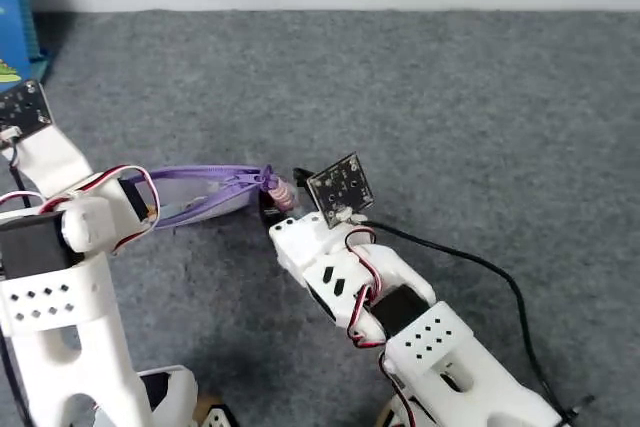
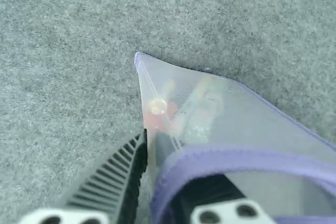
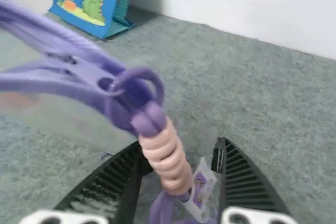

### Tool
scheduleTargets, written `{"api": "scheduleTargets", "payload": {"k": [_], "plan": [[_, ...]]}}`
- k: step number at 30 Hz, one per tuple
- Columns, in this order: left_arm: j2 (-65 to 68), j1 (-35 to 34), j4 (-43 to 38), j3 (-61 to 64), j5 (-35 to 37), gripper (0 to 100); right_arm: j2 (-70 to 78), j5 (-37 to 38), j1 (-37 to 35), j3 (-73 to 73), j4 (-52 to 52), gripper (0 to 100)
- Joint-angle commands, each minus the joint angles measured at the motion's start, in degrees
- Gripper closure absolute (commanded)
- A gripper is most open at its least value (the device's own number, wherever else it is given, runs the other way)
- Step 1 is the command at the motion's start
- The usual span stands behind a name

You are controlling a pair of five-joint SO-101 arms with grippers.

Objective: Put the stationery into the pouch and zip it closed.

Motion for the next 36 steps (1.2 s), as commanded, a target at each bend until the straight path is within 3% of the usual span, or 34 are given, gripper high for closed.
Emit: {"api": "scheduleTargets", "payload": {"k": [1, 2, 8, 17, 21, 24, 36], "plan": [[-0.88, 0.53, 0.97, -0.13, 0.62, 99, -1.54, 0.88, 0.92, -3.78, -1.19, 94.9], [-0.79, 0.53, 0.97, -0.13, 0.62, 99, -2.24, 0.97, 0.92, -3.78, -1.19, 99.2], [-0.79, 0.53, 0.88, -0.13, 0.62, 99, -7.96, 5.8, 0.66, -0.97, -0.4, 98.9], [-0.79, 0.62, 0.09, -0.13, 0.62, 99, -20.88, 6.15, 0.66, -0.18, 15.08, 99.0], [-0.79, 0.62, 0.09, -0.13, 0.7, 99, -21.41, 5.98, 0.57, -0.09, 17.27, 90.8], [-0.79, 0.62, 0.09, -0.13, 0.7, 99, -19.38, 6.15, -1.27, -0.18, 17.1, 79.9], [-0.88, 0.62, 0.97, -0.13, 0.7, 99, -4.53, 6.15, -3.38, -0.62, 1.8, 84.5]]}}
